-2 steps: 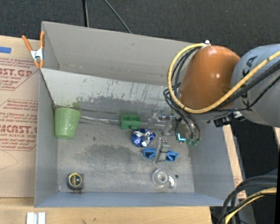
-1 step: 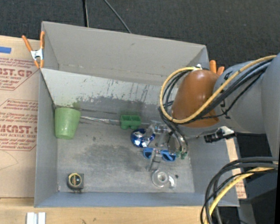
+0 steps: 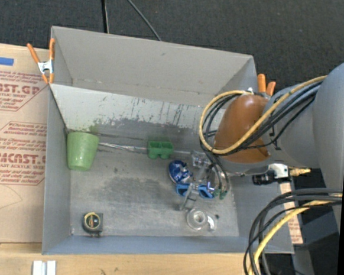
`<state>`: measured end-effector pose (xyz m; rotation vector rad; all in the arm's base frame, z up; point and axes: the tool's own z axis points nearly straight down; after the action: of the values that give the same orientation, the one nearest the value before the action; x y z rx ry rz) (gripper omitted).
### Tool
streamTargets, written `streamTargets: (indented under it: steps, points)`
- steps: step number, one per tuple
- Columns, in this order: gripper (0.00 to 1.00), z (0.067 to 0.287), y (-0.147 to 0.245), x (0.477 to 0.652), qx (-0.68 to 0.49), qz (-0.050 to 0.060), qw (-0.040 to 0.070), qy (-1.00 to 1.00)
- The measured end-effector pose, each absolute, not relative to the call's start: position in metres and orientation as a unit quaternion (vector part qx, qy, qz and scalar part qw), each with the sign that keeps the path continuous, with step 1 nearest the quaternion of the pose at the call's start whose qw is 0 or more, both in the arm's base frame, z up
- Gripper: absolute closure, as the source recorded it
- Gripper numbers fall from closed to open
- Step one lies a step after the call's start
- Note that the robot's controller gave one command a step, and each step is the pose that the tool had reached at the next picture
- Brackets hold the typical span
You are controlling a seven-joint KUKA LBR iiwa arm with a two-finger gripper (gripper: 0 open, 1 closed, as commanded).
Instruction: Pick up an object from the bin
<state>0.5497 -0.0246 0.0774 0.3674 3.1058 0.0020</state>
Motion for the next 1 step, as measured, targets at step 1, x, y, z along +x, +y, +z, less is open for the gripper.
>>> streamTargets:
  steps: [1]
  points:
    - [1.0, 0.0779, -0.0249, 0.5491, 0.117, 0.0, 0.005, 0.993]
